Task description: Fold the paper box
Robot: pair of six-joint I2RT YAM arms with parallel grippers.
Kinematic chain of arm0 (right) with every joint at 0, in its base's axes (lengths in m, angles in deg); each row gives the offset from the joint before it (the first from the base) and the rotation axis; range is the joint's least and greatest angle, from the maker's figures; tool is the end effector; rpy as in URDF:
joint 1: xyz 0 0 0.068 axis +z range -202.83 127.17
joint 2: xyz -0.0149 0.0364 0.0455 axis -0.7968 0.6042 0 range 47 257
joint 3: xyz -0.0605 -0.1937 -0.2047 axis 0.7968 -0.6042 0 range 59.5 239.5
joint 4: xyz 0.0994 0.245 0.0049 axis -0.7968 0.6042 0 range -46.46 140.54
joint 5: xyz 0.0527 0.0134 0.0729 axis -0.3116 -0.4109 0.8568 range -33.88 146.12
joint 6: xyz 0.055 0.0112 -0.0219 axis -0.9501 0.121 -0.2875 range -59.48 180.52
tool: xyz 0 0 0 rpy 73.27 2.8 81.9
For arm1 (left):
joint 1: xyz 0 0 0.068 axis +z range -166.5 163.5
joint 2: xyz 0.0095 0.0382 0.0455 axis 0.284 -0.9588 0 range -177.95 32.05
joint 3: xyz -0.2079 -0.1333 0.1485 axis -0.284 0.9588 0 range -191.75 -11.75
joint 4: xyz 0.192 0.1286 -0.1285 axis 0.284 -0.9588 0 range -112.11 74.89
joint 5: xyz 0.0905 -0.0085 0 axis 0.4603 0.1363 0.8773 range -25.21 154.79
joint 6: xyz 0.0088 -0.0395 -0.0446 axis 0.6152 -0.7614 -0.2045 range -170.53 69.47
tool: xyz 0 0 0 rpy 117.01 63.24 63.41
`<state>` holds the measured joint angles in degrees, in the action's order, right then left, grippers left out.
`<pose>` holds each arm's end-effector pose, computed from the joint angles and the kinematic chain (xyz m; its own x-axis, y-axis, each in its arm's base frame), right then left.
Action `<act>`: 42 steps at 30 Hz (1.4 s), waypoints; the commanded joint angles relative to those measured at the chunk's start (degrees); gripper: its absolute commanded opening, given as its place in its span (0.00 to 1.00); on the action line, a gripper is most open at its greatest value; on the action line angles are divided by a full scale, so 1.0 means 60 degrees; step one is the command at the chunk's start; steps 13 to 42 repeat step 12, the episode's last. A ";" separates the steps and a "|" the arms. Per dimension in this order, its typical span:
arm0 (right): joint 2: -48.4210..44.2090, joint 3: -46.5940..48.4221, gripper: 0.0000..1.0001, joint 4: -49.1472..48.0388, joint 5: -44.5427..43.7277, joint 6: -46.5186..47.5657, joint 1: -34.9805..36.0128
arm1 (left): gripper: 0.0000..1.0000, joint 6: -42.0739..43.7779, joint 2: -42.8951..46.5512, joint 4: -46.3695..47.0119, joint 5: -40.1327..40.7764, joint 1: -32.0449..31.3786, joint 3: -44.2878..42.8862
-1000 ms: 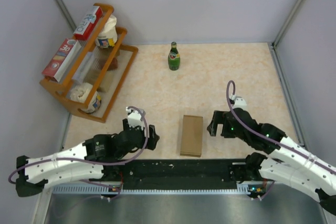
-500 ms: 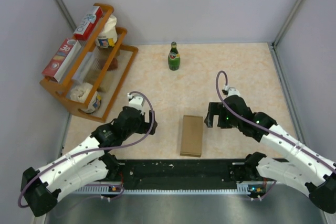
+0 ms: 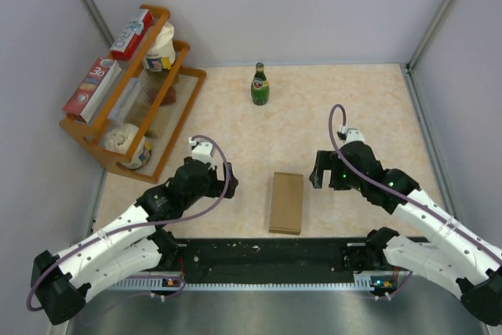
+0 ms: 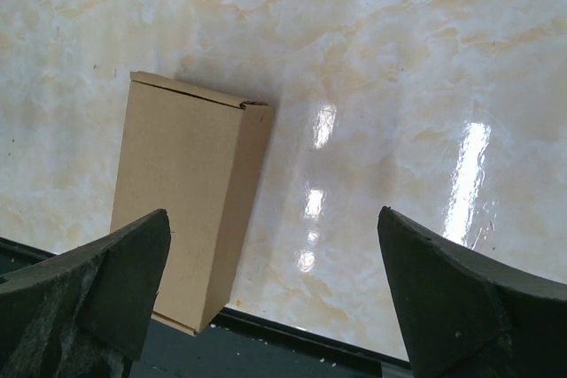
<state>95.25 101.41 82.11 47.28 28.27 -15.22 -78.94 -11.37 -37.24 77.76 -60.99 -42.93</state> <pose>0.1394 0.0986 0.2712 -0.7488 0.0889 -0.6568 -0.1386 0.9481 0.2863 0.1276 -0.1112 0.2455 -0.6162 -0.0445 -0.7863 0.2929 0.9139 -0.2812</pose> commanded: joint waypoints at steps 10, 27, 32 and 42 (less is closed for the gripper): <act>-0.0322 -0.0129 0.99 -0.0757 -0.0505 0.0292 -0.0100 | 0.98 -0.0246 -0.0584 0.0980 0.0781 0.0090 0.0027; -0.0249 -0.0217 0.99 -0.0977 -0.0635 0.0292 -0.0100 | 0.98 -0.0290 -0.0761 0.0891 0.1001 0.0091 -0.0164; -0.0249 -0.0217 0.99 -0.0977 -0.0635 0.0292 -0.0100 | 0.98 -0.0290 -0.0761 0.0891 0.1001 0.0091 -0.0164; -0.0249 -0.0217 0.99 -0.0977 -0.0635 0.0292 -0.0100 | 0.98 -0.0290 -0.0761 0.0891 0.1001 0.0091 -0.0164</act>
